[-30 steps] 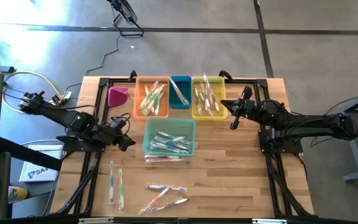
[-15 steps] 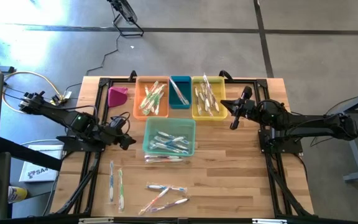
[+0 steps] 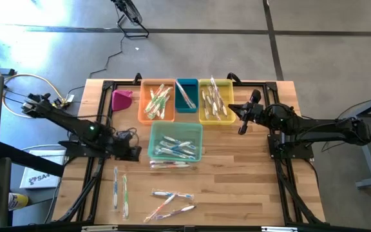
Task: Pick & Place Toothbrushes
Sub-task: Put the blue toothbrush into the green bin
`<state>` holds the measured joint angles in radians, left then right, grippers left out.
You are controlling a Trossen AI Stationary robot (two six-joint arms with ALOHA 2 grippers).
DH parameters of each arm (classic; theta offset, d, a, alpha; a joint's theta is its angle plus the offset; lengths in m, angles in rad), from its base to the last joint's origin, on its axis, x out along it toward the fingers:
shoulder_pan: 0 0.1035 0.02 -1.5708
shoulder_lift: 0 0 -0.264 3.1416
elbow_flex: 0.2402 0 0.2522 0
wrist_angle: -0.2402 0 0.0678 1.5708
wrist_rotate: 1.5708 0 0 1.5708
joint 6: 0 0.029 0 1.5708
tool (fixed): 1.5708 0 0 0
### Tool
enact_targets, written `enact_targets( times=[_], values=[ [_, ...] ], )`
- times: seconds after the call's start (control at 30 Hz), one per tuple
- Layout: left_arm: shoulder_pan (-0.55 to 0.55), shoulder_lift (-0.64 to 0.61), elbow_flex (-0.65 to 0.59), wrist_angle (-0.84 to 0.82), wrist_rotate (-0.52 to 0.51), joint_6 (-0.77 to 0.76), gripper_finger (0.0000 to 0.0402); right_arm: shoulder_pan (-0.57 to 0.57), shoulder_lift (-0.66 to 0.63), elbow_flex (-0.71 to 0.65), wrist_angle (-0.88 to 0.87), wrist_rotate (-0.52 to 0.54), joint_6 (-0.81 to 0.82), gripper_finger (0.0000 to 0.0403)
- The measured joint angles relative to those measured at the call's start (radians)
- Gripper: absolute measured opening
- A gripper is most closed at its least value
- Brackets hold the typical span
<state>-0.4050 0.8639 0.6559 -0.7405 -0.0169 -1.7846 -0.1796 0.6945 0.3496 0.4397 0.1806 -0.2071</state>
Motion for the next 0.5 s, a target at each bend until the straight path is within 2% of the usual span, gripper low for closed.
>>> enact_targets(
  times=[0.2, 0.33, 0.5],
  values=[
    [-0.111, 0.114, 0.000, -0.002, 0.085, -0.125, 0.0168, 0.000, 0.000, 0.000, -0.019, 0.000, -0.007, 0.0002],
    [-0.201, 0.117, 0.000, -0.015, 0.125, -0.241, 0.0168, 0.000, 0.000, 0.000, -0.026, 0.000, -0.007, 0.0002],
    [-0.324, 0.116, 0.000, -0.135, 0.146, -0.394, 0.0168, 0.000, 0.000, 0.000, -0.026, 0.000, -0.004, 0.0002]
  ],
)
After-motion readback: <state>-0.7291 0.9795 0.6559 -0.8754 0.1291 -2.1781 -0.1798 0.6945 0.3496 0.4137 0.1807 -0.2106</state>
